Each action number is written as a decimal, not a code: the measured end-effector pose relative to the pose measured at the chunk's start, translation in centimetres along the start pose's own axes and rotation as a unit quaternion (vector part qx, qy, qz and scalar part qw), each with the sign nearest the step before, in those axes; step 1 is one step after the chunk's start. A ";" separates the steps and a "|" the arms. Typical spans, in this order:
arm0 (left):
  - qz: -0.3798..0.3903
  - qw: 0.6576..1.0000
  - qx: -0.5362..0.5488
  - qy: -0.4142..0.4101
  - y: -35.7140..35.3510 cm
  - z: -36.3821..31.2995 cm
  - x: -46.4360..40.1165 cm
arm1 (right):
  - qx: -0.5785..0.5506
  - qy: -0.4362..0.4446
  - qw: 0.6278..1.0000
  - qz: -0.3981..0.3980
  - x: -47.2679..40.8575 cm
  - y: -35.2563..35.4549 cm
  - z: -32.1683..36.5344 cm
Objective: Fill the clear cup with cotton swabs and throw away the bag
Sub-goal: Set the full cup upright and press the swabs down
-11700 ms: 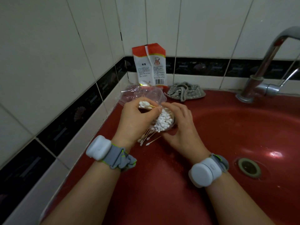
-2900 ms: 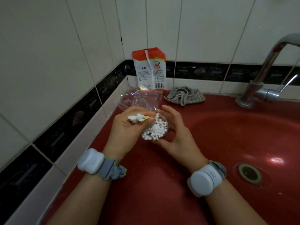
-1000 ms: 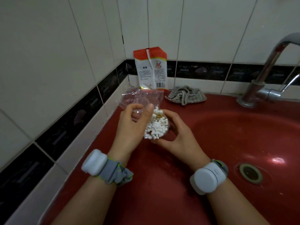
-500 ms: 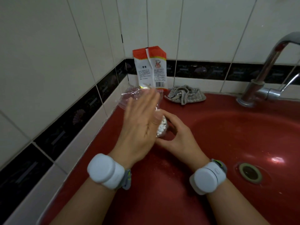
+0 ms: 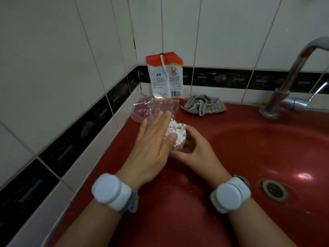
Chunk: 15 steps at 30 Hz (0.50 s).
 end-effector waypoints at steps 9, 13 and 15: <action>0.112 0.988 -0.094 0.053 -2.7 1.1 -0.8 | 0.010 -0.053 0.997 0.056 0.4 0.4 -1.1; 0.108 0.992 -0.048 0.034 -2.3 0.9 -0.8 | -0.072 -0.104 0.988 0.089 0.4 0.3 -1.5; 0.091 0.994 -0.066 0.009 -1.6 0.6 -0.6 | -0.166 -0.166 0.972 0.031 0.1 0.8 -2.0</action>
Point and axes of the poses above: each hand's wrist, its own x-axis away from the middle knuckle, its own y-axis out of the back of the hand, z = x × y, the point moved 9 cm from there along -x, towards the middle knuckle, and after that the axes turned 8 degrees about y, right-handed, at the moved point
